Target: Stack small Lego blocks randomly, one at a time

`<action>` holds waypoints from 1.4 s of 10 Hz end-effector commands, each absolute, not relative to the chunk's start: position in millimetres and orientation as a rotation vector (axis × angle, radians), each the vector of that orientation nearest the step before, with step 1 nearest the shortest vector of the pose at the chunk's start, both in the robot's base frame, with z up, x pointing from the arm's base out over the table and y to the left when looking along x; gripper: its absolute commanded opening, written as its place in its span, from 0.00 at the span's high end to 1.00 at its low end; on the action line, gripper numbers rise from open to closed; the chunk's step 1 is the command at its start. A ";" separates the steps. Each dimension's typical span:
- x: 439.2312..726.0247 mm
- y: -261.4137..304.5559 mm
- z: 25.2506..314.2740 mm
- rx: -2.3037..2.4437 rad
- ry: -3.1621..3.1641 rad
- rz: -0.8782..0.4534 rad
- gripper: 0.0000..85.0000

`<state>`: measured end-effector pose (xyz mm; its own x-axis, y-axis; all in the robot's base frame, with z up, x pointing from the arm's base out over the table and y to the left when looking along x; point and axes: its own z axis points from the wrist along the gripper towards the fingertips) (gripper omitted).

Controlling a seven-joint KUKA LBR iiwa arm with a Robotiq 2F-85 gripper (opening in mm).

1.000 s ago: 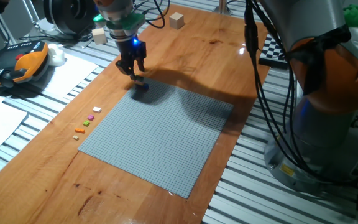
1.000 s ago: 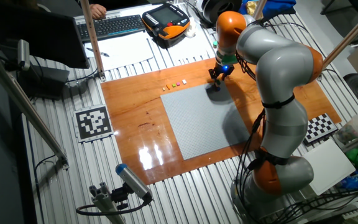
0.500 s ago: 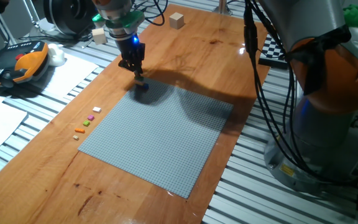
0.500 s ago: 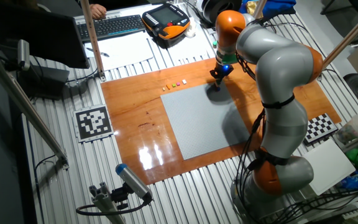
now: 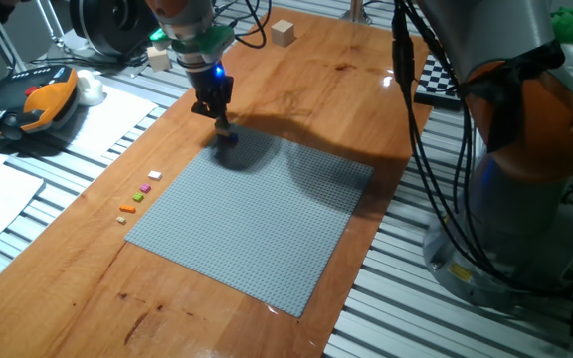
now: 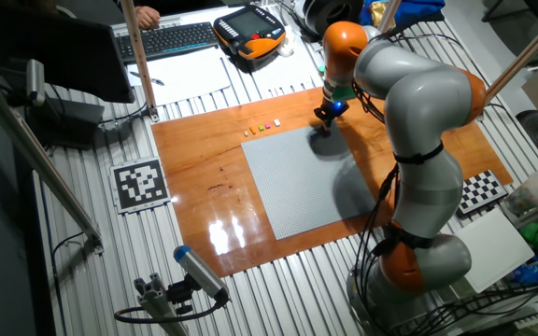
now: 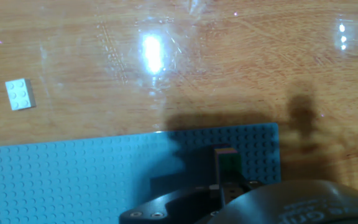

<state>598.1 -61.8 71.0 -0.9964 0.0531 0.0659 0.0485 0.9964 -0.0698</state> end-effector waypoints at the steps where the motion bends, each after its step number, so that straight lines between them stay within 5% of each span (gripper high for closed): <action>1: 597.7 -62.7 67.0 -0.076 -3.067 0.104 1.00; 14: 602.2 -46.4 114.4 -0.113 -3.064 0.028 1.00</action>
